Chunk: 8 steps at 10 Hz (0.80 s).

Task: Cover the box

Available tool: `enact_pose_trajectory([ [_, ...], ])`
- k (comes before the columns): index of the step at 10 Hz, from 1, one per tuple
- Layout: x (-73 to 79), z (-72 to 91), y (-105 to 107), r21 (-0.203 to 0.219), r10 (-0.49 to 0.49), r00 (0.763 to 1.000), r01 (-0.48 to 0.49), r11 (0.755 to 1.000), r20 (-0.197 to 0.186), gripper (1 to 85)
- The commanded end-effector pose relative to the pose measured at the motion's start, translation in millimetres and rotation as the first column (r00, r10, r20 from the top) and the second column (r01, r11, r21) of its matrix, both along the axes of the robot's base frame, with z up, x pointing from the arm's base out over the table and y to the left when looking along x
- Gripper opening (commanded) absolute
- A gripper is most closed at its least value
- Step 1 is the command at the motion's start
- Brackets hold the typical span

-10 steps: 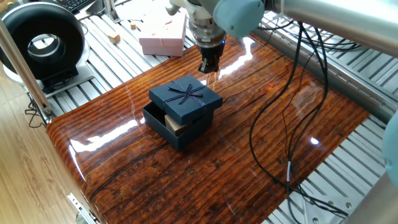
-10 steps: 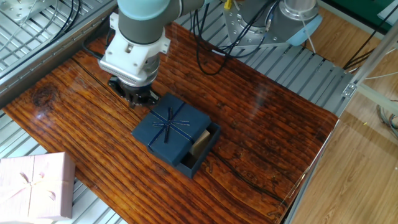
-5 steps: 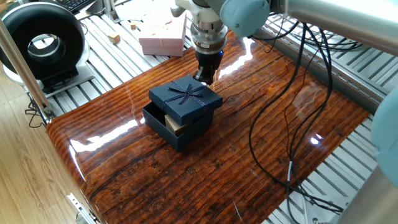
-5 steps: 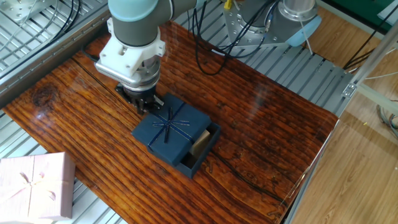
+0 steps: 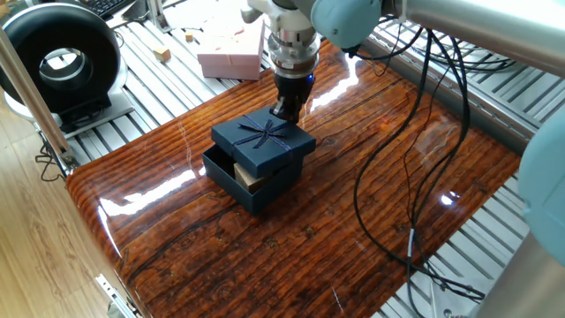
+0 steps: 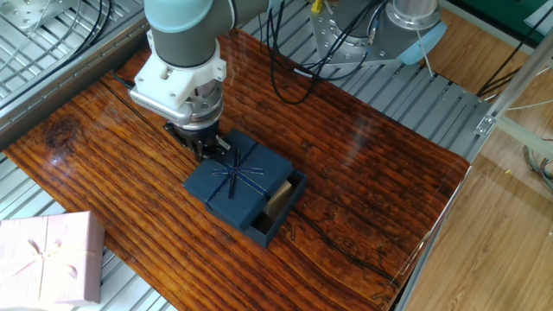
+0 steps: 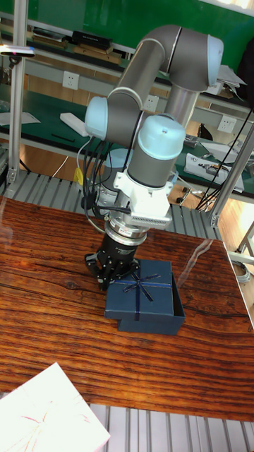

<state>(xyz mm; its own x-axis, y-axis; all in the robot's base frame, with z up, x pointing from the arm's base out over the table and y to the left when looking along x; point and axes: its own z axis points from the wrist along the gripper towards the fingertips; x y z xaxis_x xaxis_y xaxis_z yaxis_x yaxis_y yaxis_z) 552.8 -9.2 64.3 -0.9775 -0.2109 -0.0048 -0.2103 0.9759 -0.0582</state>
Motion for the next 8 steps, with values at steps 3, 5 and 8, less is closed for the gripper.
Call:
enact_pose_trajectory([
  [3,-7.0,13.0,26,0.068,-0.057,0.996,0.062,0.996,-0.065,12.0],
  [5,-8.3,15.3,29,0.072,-0.052,0.996,0.057,0.996,-0.072,11.7],
  [8,-9.8,20.5,35,0.074,-0.055,0.995,0.061,0.995,-0.084,11.7],
])
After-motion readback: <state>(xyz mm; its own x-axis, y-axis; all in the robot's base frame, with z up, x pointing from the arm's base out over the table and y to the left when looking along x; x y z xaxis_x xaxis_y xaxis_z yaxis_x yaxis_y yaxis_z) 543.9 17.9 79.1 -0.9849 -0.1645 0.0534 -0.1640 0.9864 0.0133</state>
